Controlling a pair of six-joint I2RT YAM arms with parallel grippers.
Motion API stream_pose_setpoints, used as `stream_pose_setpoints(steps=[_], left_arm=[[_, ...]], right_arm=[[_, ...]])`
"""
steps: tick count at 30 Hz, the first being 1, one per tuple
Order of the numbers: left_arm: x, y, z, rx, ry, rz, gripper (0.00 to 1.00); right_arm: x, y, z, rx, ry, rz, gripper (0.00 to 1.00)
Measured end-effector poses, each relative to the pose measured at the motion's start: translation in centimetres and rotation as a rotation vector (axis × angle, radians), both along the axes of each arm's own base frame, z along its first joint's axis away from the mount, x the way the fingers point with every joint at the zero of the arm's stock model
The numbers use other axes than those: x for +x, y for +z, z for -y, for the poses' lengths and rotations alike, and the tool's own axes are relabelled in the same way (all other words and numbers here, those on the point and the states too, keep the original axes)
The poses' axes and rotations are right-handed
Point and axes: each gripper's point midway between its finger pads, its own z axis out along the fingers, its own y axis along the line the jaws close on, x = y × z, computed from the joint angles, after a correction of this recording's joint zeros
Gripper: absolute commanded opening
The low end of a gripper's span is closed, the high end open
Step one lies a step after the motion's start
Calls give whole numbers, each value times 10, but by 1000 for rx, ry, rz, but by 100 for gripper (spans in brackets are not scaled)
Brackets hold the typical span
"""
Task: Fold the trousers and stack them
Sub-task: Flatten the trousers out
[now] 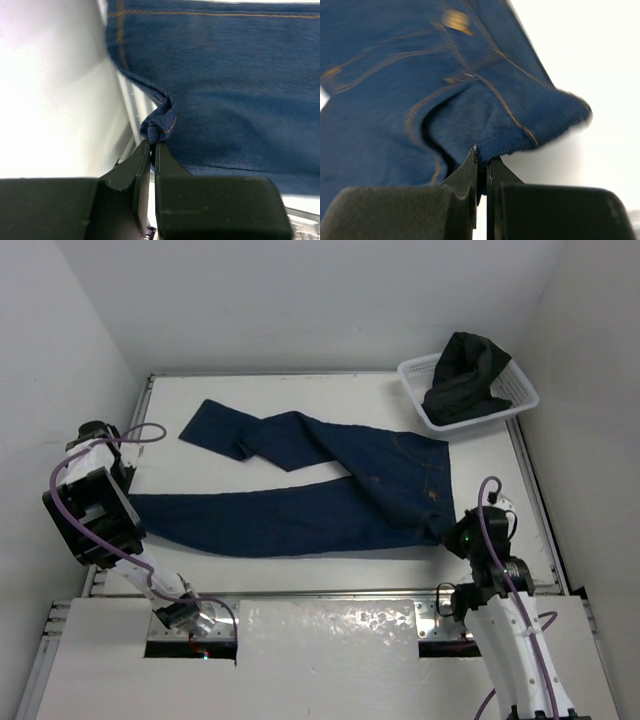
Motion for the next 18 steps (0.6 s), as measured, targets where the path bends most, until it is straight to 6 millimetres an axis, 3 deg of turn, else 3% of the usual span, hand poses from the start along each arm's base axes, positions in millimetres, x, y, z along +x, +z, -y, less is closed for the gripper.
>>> stream_pose_setpoints(steps=[6, 8, 9, 10, 12, 13, 15, 18], left_arm=[[-1, 13, -19, 46, 37, 20, 0], [-2, 14, -19, 39, 37, 15, 0], [-3, 14, -18, 32, 29, 11, 3], [-3, 13, -17, 21, 16, 11, 16], [-1, 12, -13, -3, -21, 15, 50], [-1, 12, -11, -21, -35, 17, 59], [-1, 13, -3, -61, -59, 22, 62], [15, 35, 4, -116, -70, 87, 61]], right_arm=[[-42, -29, 26, -35, -221, -218, 2], [-50, -34, 28, -24, -264, -257, 20], [-54, -35, 31, -31, -292, -271, 35], [-57, -37, 36, -44, -324, -282, 59], [-64, -39, 47, -80, -397, -302, 69], [-65, -38, 52, -95, -429, -300, 72], [-61, -26, 65, -144, -480, -261, 72], [-50, 17, 86, -271, -479, -172, 56]])
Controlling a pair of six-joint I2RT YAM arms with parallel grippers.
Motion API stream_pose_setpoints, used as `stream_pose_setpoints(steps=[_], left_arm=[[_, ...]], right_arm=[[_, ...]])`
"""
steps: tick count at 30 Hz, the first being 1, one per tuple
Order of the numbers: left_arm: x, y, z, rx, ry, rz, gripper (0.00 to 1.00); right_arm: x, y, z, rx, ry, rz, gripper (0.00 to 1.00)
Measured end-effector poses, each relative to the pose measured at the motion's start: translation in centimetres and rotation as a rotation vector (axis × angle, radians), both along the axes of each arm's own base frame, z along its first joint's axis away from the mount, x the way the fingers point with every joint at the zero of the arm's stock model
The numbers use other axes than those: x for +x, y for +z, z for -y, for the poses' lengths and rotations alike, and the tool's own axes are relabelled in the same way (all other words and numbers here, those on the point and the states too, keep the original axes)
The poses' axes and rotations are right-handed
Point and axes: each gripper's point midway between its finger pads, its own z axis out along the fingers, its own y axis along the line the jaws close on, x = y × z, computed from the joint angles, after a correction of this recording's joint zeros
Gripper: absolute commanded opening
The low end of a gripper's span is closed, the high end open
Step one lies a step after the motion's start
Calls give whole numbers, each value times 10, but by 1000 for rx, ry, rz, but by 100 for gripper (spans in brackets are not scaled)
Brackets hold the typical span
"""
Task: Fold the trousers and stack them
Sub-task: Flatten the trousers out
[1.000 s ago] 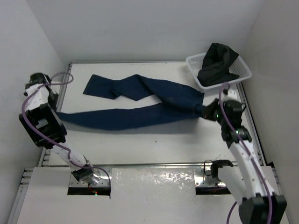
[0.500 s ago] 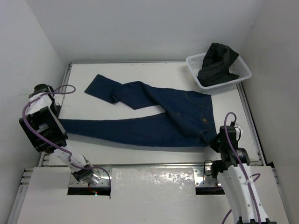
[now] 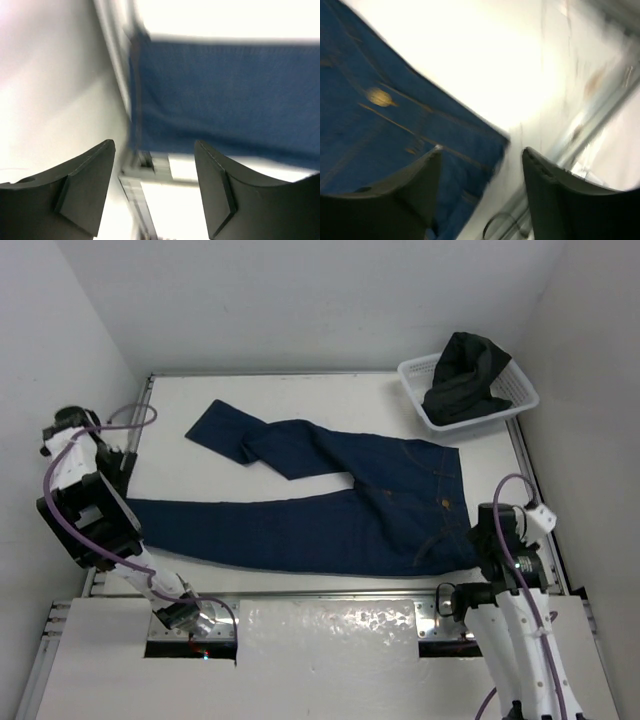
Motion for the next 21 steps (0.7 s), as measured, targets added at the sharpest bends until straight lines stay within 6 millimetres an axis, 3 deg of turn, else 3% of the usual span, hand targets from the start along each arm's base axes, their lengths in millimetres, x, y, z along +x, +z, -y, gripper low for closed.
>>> stream_pose_setpoints(steps=[2, 5, 6, 8, 10, 11, 13, 17, 21], left_arm=[[32, 31, -1, -3, -4, 125, 59], [93, 85, -2, 66, -29, 325, 61], [125, 102, 16, 77, -87, 393, 62], [176, 109, 51, 44, -158, 473, 62], [223, 91, 85, -34, -192, 494, 62], [243, 73, 97, -76, -187, 487, 68], [267, 31, 105, -138, -150, 459, 71], [267, -44, 107, -207, -51, 343, 80], [269, -63, 112, -235, -4, 324, 81]], right_arm=[[24, 41, 6, -96, 96, 68, 43], [70, 81, -3, -149, 265, 139, 37], [87, 87, -9, -153, 320, 141, 39], [118, 89, -21, -140, 419, 118, 43], [145, 75, -31, -110, 496, 62, 46], [158, 66, -36, -95, 530, 41, 47], [173, 45, -44, -68, 579, -4, 54], [190, 11, -54, -21, 640, -65, 61], [208, -16, -59, 21, 665, -120, 65]])
